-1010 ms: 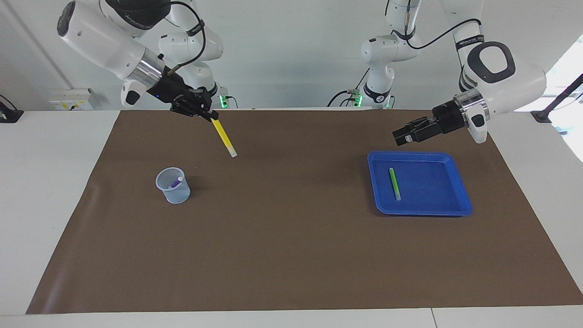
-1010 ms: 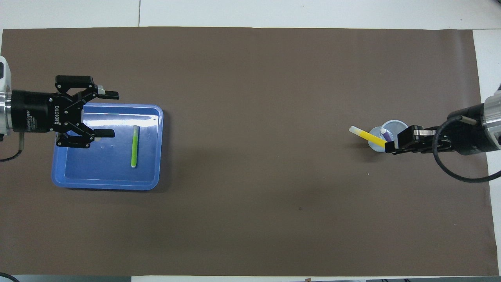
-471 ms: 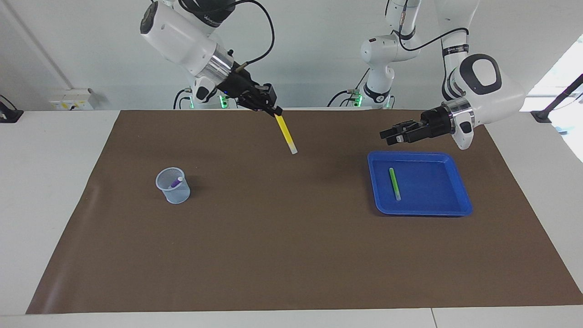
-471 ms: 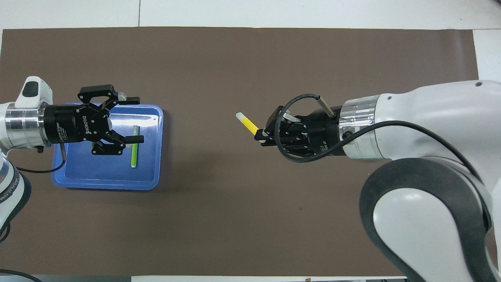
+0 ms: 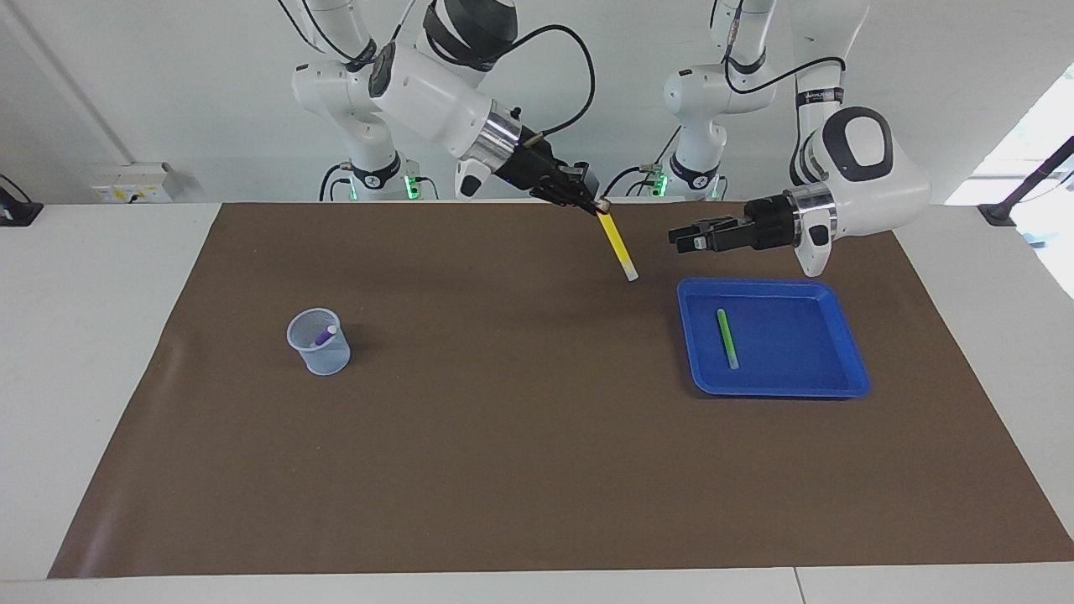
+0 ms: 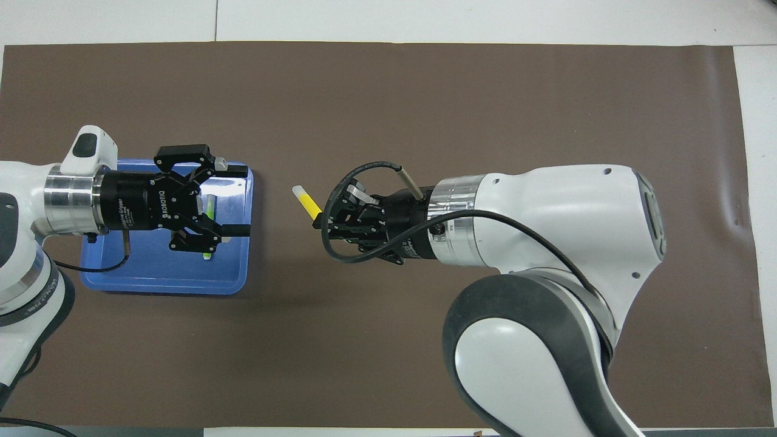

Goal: Right arm passes pens to left for tray arrangement
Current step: 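Carry the yellow pen toward the left gripper while the left gripper approaches, then close the left gripper on the yellow pen and open the right gripper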

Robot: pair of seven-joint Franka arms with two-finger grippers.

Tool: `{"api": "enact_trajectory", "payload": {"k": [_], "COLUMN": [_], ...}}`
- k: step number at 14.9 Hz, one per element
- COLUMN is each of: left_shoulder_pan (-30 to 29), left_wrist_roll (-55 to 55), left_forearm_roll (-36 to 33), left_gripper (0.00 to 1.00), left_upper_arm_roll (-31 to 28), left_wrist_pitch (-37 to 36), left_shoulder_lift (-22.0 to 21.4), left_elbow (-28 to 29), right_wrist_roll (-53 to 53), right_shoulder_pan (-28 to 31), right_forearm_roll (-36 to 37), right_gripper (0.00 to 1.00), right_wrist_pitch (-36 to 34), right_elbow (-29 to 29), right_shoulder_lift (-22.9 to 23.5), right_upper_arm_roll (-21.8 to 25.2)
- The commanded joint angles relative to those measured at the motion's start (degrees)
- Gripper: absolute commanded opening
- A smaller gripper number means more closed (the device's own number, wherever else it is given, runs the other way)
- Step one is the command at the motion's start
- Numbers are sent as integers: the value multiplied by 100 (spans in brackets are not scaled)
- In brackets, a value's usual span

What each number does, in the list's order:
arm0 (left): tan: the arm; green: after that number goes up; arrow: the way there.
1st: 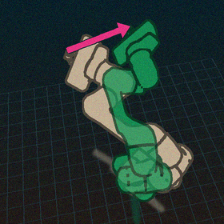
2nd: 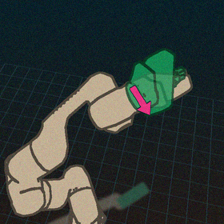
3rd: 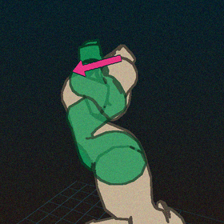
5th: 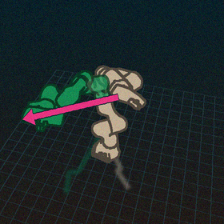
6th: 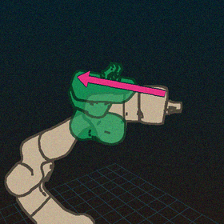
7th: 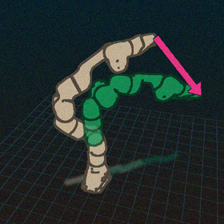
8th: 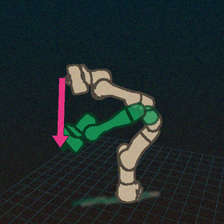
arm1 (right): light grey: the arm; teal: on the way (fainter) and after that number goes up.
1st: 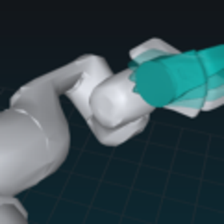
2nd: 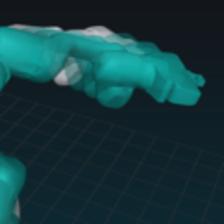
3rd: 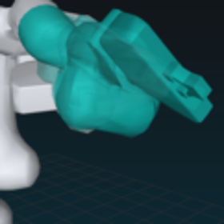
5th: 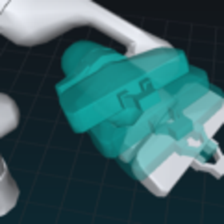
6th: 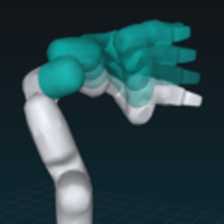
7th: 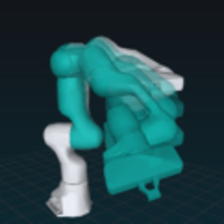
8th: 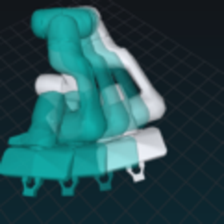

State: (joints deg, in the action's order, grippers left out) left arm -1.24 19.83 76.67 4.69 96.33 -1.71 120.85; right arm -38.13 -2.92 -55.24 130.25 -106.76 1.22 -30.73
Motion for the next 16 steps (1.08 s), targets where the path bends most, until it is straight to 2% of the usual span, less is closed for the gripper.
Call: {"api": "enact_trajectory", "payload": {"k": [1, 3, 5, 8, 13, 16], "left_shoulder_pan": [141, 150, 203, 194, 124, 115], "left_wrist_roll": [-120, -120, -137, -138, -138, -129], "left_forearm_roll": [147, 295, 813, 841, 841, 841], "left_gripper": [100, 100, 100, 95, 83, 69], "left_upper_arm_roll": [-47, -38, -47, -47, -64, -73], "left_wrist_pitch": [140, 166, 447, 447, 377, 360], "left_shoulder_lift": [-268, -390, -671, -681, -681, -681], "left_elbow": [369, 605, 1132, 1151, 1143, 1134], "right_wrist_roll": [-63, -229, -291, -388, -415, -415], "right_shoulder_pan": [-41, -68, -77, -77, -77, -77], "right_forearm_roll": [-136, -127, -83, -66, -48, -39], "right_gripper": [0, 0, 0, 0, 0, 0], "right_wrist_pitch": [44, 44, 53, 62, 53, 53], "right_elbow": [138, 199, 200, 200, 200, 191], "right_shoulder_lift": [133, 142, 142, 133, 133, 133], "right_upper_arm_roll": [-144, -188, -319, -355, -408, -408]}}
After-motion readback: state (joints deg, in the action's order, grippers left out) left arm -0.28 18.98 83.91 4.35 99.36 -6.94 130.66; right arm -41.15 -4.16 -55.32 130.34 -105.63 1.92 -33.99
